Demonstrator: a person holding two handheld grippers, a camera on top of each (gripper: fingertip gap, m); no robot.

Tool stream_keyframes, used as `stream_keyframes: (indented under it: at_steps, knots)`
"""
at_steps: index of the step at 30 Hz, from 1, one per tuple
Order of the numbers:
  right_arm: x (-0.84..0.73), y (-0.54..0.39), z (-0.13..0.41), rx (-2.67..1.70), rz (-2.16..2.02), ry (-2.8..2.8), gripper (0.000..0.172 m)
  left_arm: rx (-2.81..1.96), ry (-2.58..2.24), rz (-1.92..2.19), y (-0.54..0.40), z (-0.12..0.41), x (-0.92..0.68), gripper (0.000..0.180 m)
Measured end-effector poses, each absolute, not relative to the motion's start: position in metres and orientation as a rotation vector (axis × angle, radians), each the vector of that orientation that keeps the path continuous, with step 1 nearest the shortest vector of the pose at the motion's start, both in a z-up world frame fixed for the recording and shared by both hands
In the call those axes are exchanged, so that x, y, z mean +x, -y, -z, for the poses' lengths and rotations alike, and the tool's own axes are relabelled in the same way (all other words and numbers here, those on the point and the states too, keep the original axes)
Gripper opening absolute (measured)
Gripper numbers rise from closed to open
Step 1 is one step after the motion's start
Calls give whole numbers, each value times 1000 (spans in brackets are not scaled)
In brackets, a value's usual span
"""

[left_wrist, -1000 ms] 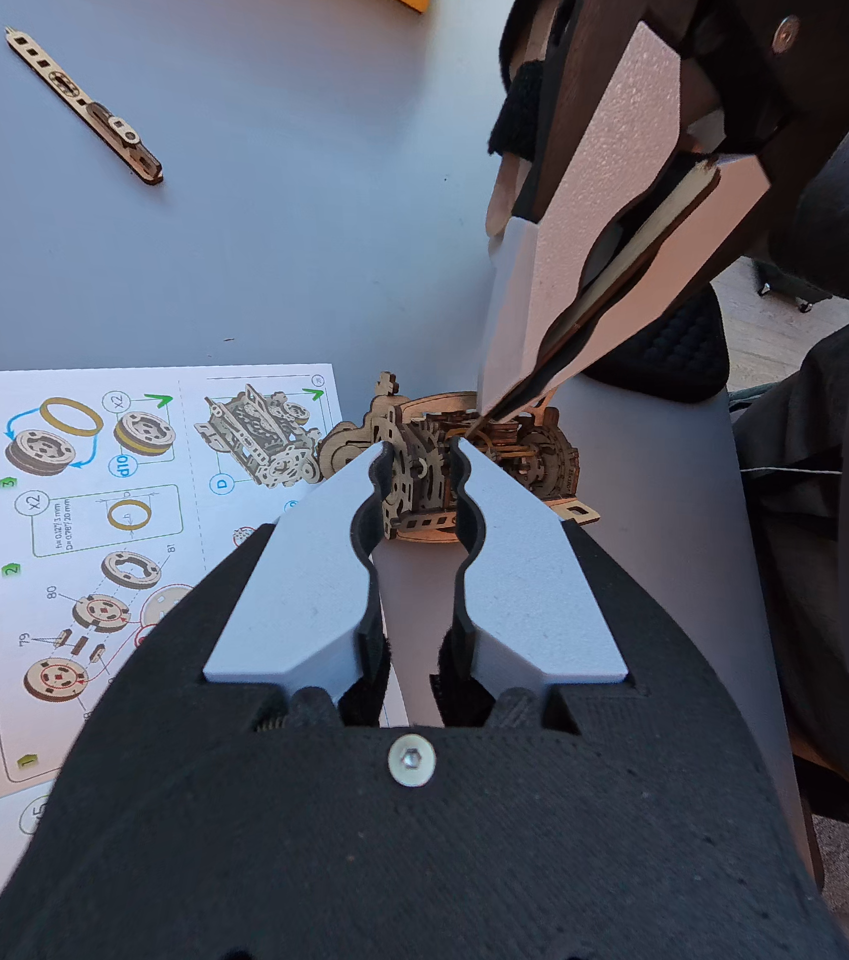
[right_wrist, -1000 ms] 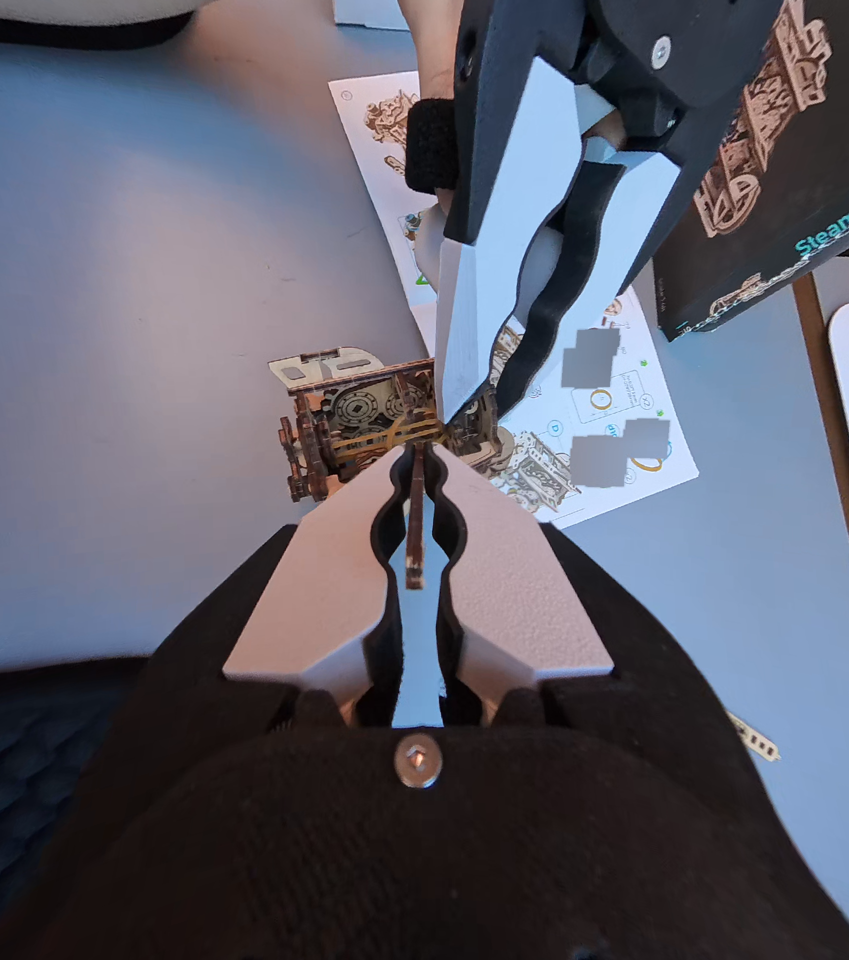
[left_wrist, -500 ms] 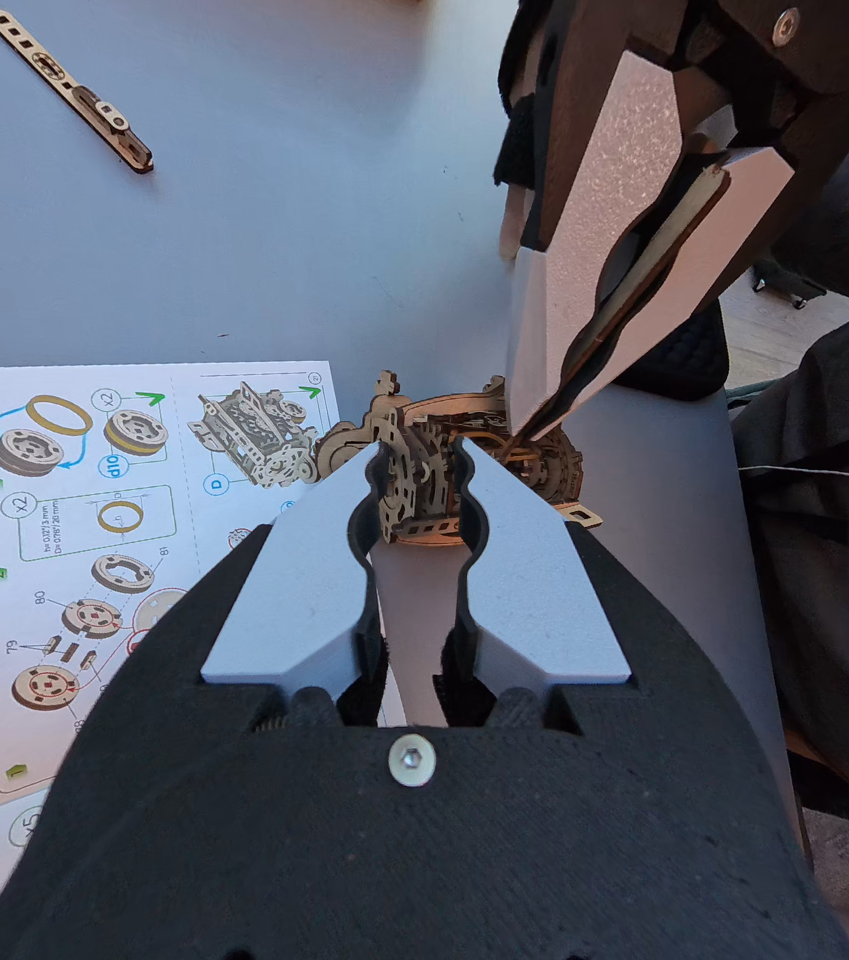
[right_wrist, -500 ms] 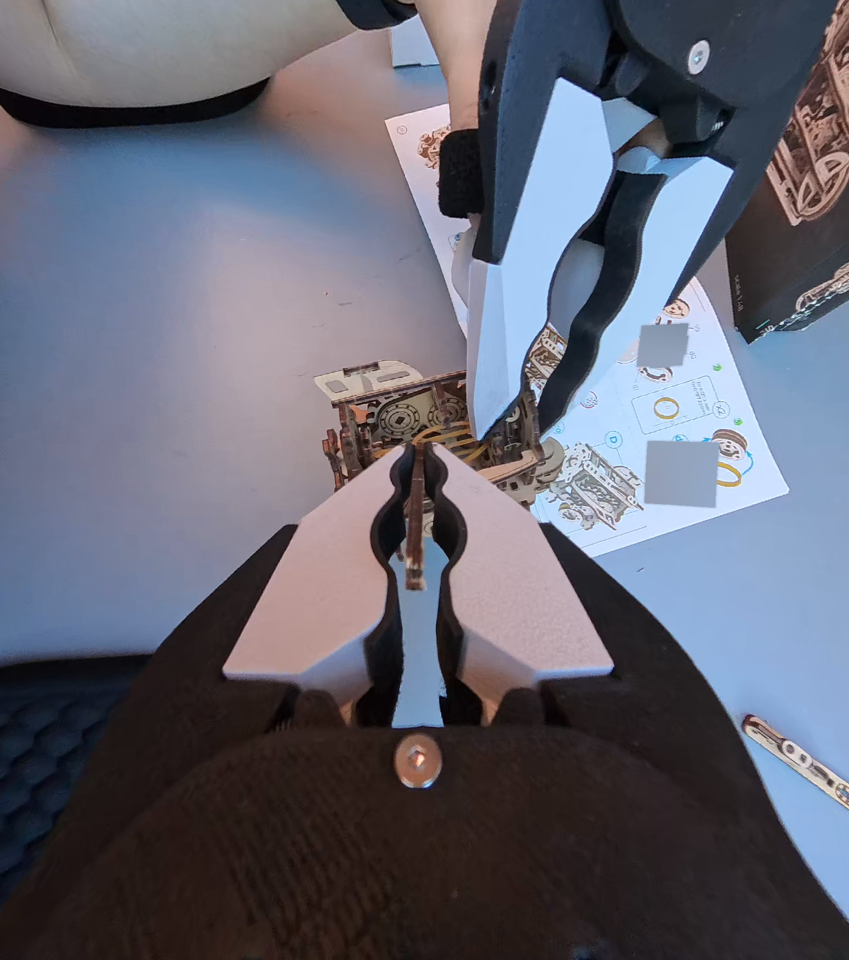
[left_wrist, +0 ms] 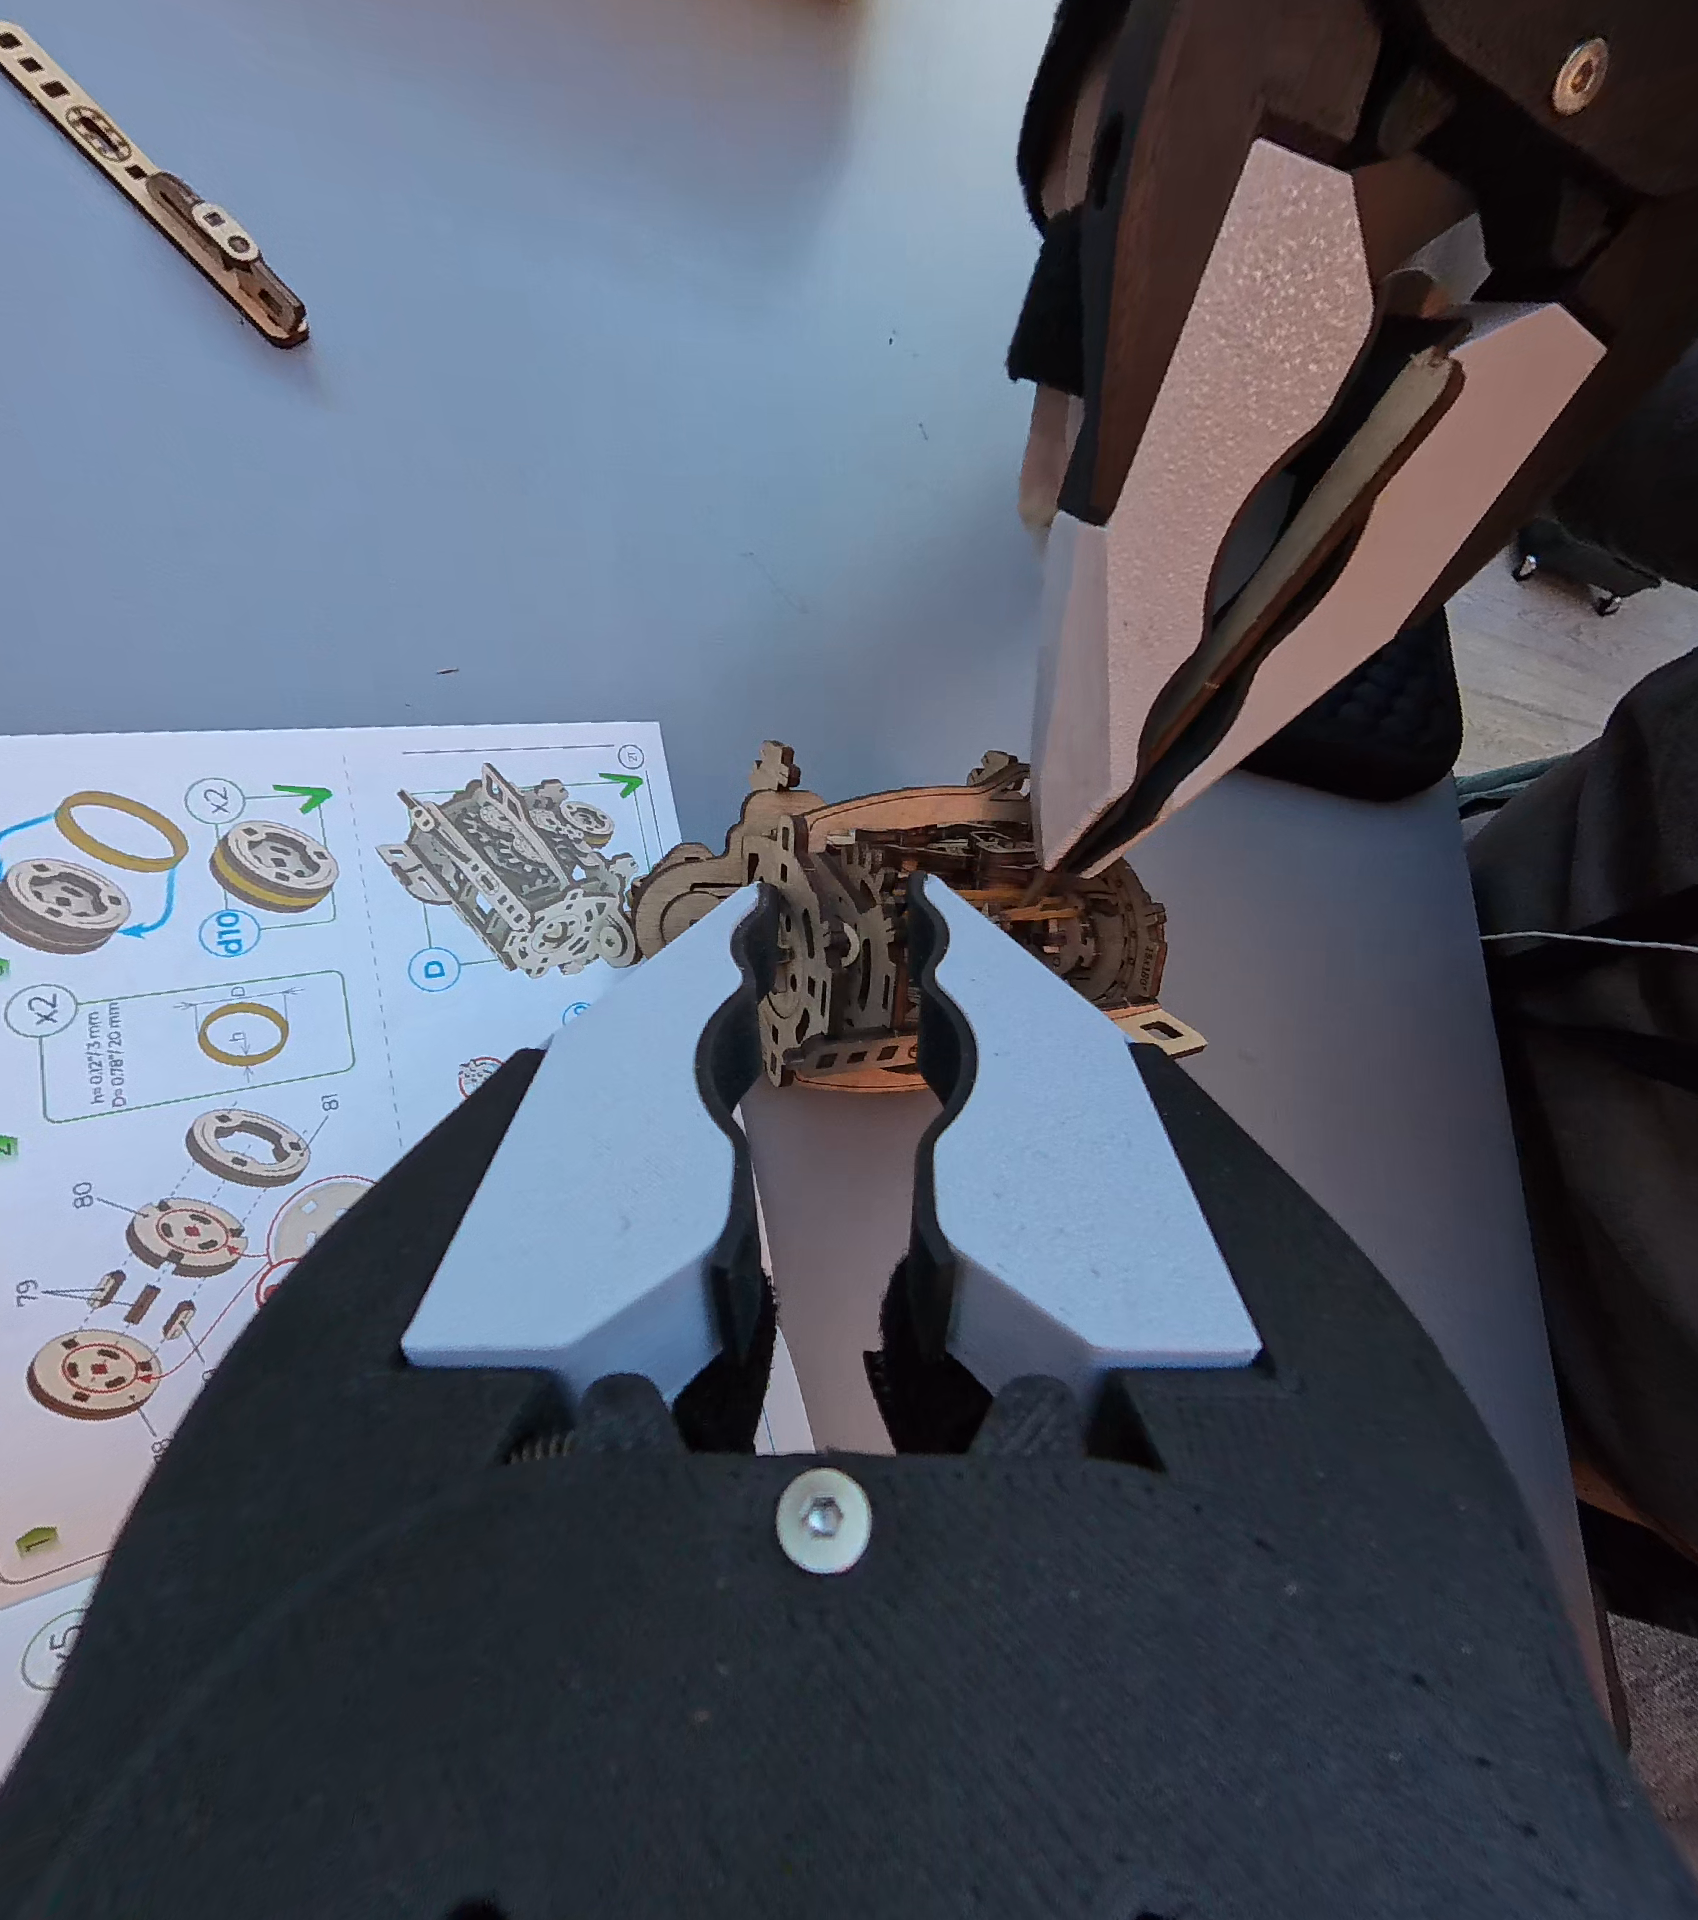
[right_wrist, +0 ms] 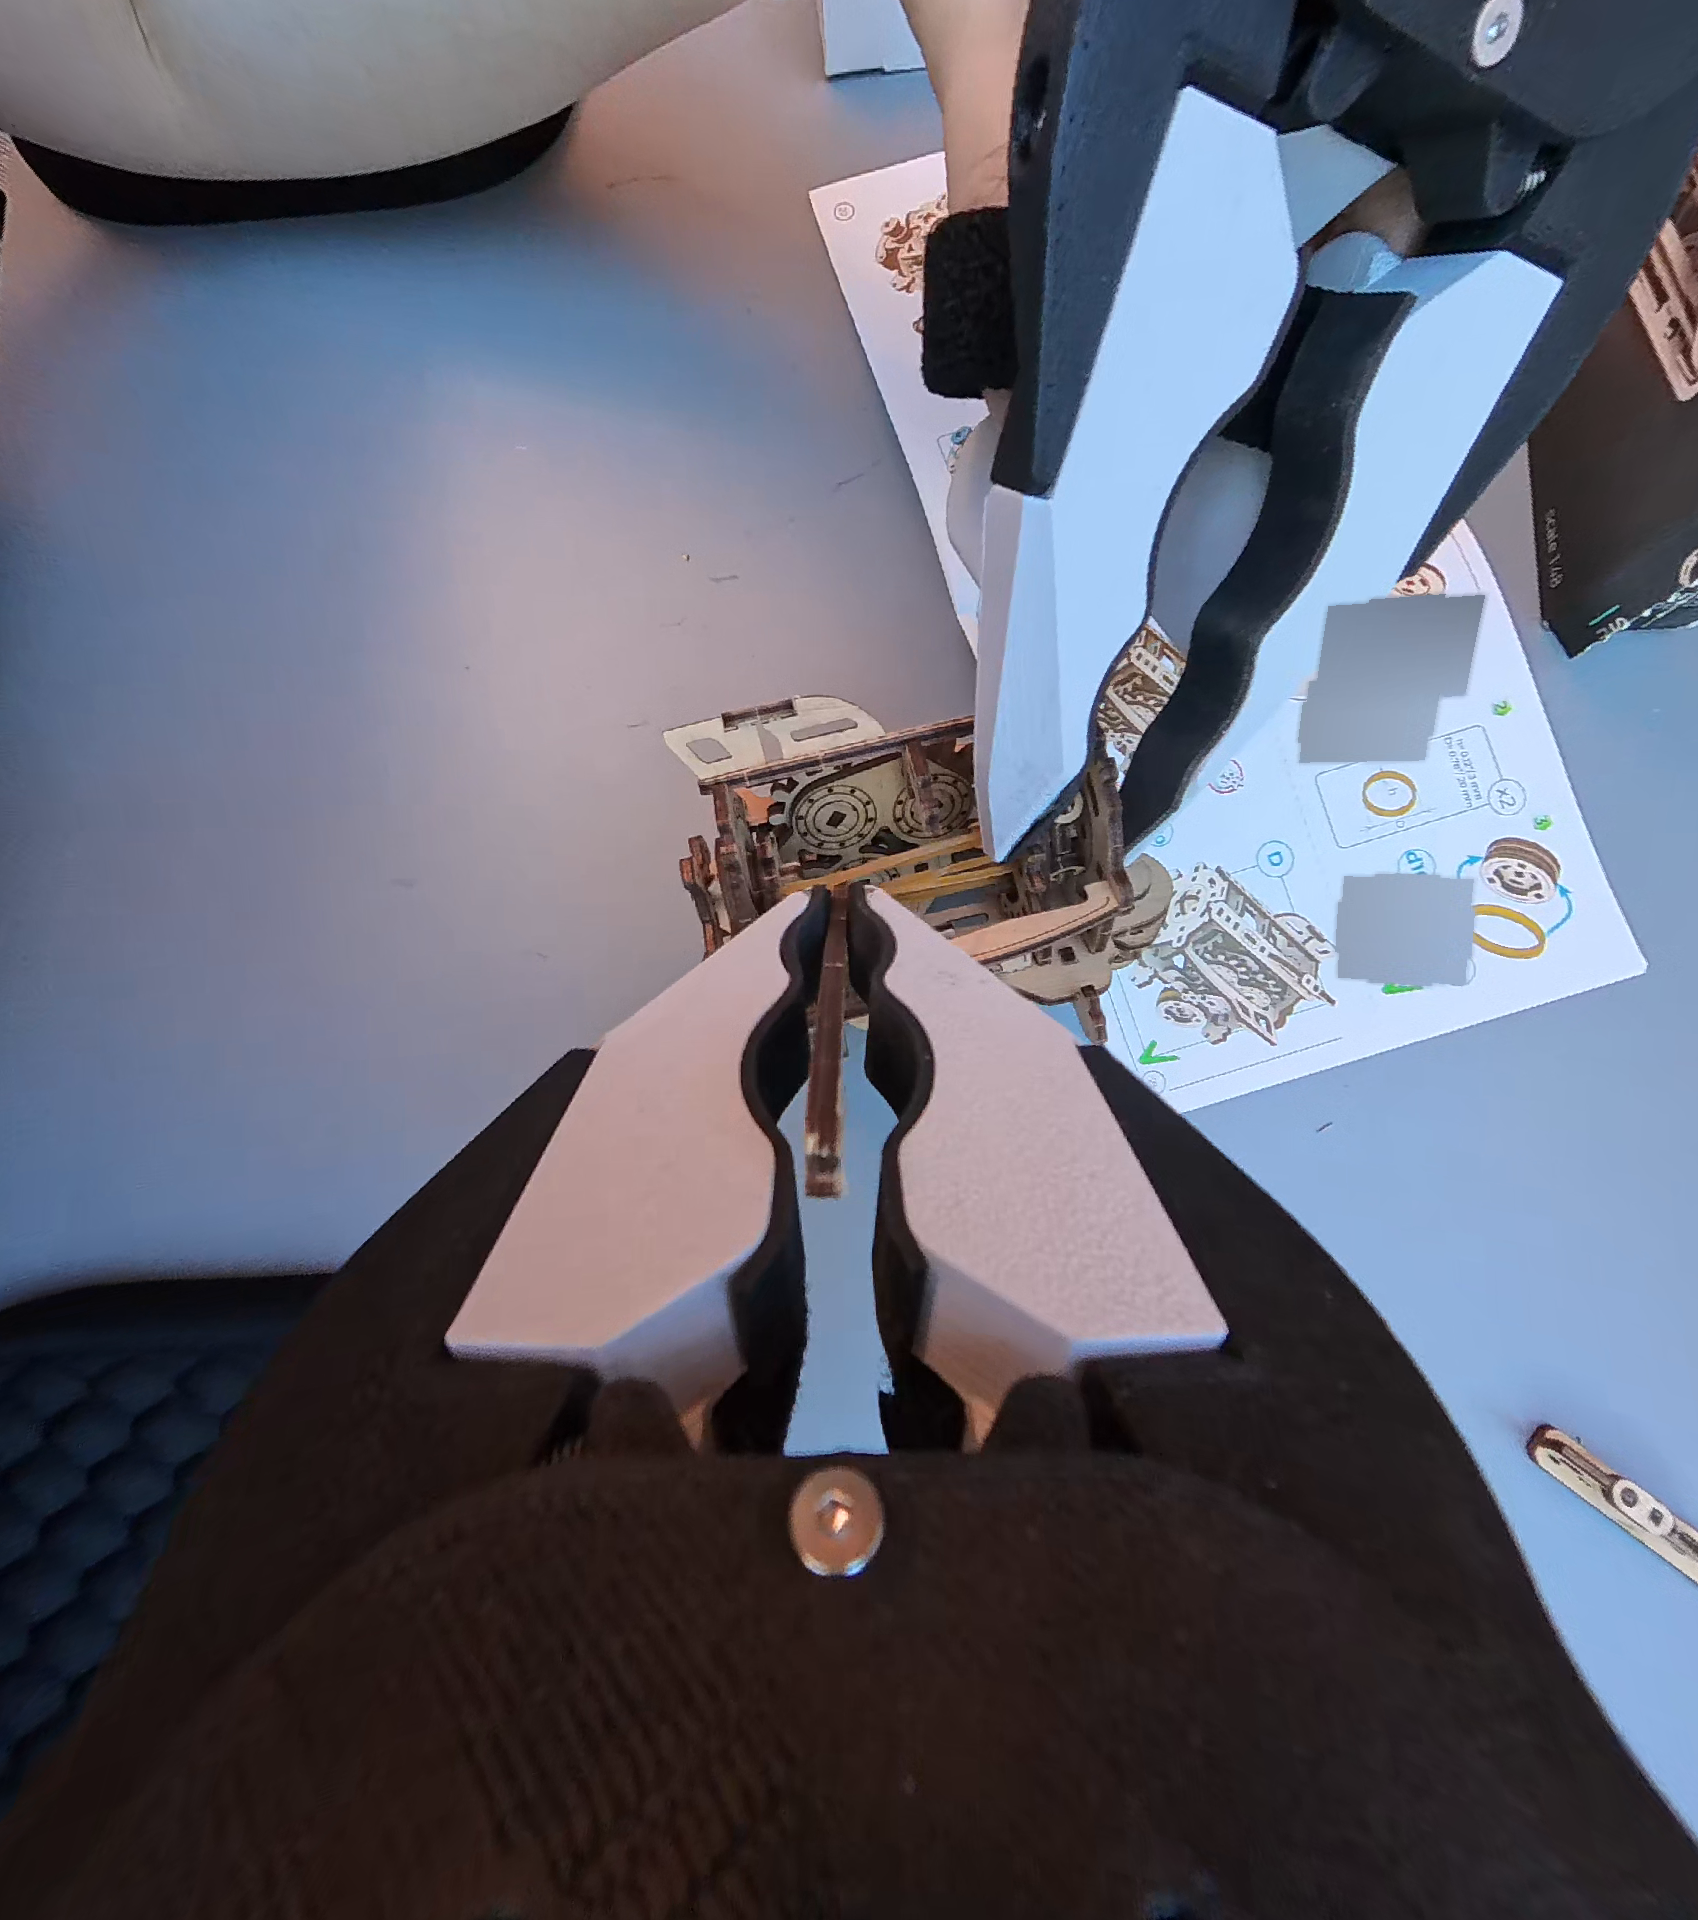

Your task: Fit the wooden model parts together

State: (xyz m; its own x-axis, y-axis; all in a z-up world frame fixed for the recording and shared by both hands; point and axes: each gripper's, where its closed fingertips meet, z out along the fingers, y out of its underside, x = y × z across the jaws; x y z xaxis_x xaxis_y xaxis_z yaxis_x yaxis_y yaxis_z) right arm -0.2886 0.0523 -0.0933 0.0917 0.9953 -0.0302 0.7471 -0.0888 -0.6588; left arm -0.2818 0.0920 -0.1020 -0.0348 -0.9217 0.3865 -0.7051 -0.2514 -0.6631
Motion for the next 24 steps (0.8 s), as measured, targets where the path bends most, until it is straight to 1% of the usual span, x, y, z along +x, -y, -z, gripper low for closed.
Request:
stream_keyframes:
  at_steps: [24]
  knots:
    - [-291, -45, 96, -1881, -772, 1730, 1, -1959, -1749, 1112, -93, 102, -282, 20]
